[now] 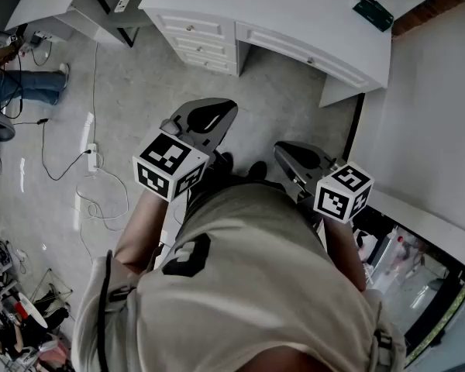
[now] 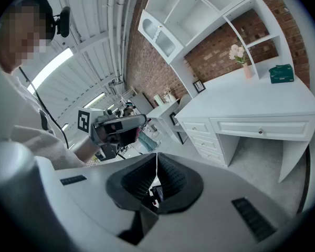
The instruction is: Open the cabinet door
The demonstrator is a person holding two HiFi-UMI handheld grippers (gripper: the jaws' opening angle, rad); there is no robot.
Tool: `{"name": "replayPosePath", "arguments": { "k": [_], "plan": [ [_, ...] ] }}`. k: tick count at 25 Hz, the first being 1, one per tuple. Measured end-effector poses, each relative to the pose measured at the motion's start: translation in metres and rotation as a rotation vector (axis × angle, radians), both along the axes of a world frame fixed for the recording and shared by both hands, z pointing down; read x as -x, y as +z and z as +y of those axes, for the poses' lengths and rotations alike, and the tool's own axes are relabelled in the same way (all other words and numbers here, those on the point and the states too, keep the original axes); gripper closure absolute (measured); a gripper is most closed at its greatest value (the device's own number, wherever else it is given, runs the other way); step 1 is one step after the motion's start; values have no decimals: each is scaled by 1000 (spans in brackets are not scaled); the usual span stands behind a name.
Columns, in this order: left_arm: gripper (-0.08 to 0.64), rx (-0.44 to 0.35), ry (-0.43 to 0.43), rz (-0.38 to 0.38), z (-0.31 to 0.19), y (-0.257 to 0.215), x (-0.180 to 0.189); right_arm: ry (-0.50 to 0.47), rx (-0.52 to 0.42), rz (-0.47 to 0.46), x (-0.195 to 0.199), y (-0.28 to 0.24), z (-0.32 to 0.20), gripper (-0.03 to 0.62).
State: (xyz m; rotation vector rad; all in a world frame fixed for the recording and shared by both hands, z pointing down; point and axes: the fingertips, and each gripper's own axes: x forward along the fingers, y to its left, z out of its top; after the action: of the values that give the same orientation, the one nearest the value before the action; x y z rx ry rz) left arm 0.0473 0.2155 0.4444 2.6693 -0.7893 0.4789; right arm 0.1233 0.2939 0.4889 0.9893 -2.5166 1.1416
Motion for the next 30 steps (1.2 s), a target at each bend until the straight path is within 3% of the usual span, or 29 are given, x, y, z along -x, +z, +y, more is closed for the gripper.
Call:
{"name": "replayPosePath", "arguments": {
  "k": [9, 19, 30],
  "plan": [
    [537, 15, 49, -12, 4, 4, 23, -2, -11, 30, 33, -2, -2, 565],
    [537, 5, 148, 1, 10, 1, -5, 97, 2, 46, 16, 4, -4, 565],
    [537, -8, 149, -9, 13, -11, -25, 116, -1, 22, -3, 3, -14, 565]
  ]
}}
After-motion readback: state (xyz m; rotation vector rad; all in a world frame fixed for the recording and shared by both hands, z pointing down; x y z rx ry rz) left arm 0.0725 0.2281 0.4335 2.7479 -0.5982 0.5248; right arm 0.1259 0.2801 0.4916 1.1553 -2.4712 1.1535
